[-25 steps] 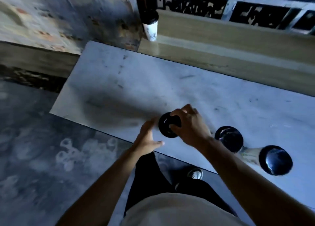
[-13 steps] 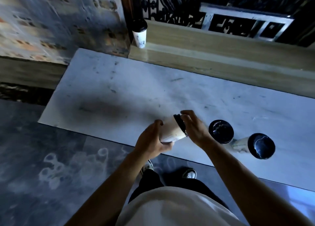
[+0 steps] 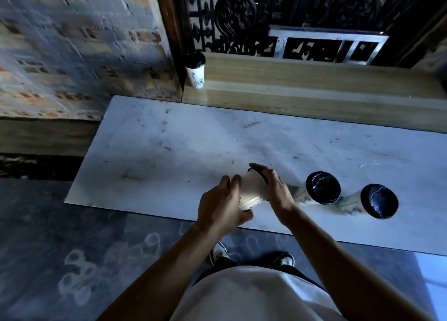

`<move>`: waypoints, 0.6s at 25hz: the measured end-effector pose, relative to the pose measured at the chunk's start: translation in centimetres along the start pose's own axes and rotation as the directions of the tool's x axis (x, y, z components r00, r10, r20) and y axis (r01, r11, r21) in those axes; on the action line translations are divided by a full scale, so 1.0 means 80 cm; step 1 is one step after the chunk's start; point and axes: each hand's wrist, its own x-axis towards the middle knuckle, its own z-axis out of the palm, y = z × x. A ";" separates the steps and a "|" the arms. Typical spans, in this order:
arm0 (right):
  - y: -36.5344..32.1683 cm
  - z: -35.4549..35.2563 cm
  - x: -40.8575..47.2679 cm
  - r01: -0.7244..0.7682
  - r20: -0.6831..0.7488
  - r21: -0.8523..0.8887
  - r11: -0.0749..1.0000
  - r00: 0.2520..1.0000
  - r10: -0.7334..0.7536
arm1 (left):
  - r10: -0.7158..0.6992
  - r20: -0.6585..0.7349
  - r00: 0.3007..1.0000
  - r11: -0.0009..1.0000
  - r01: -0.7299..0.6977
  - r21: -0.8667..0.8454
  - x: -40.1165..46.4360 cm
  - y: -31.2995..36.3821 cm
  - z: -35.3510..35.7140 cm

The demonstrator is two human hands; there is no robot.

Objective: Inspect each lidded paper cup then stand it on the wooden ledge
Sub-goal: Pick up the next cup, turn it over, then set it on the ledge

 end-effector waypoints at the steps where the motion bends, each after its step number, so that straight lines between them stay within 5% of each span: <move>1: -0.004 0.001 0.000 0.031 0.018 -0.043 0.999 0.999 -0.031 | -0.014 -0.012 1.000 1.000 0.014 -0.012 0.001 0.000 0.000; 6: -0.009 -0.008 0.010 0.087 0.116 -0.196 0.977 0.991 -0.065 | -0.032 0.003 0.999 0.995 0.032 -0.090 0.004 -0.005 -0.001; 8: -0.006 -0.007 0.013 0.009 0.046 0.029 1.000 0.999 -0.010 | -0.101 0.059 0.993 0.948 0.114 -0.297 0.009 -0.007 -0.013; 11: -0.014 0.003 0.005 -0.100 0.010 0.497 0.862 0.994 0.110 | -0.213 0.217 0.952 0.697 0.304 -0.650 0.016 -0.006 -0.021; 15: -0.016 0.017 -0.011 -0.173 0.066 0.565 0.807 0.984 0.165 | -0.276 0.228 0.934 0.541 0.347 -0.766 0.015 -0.005 -0.011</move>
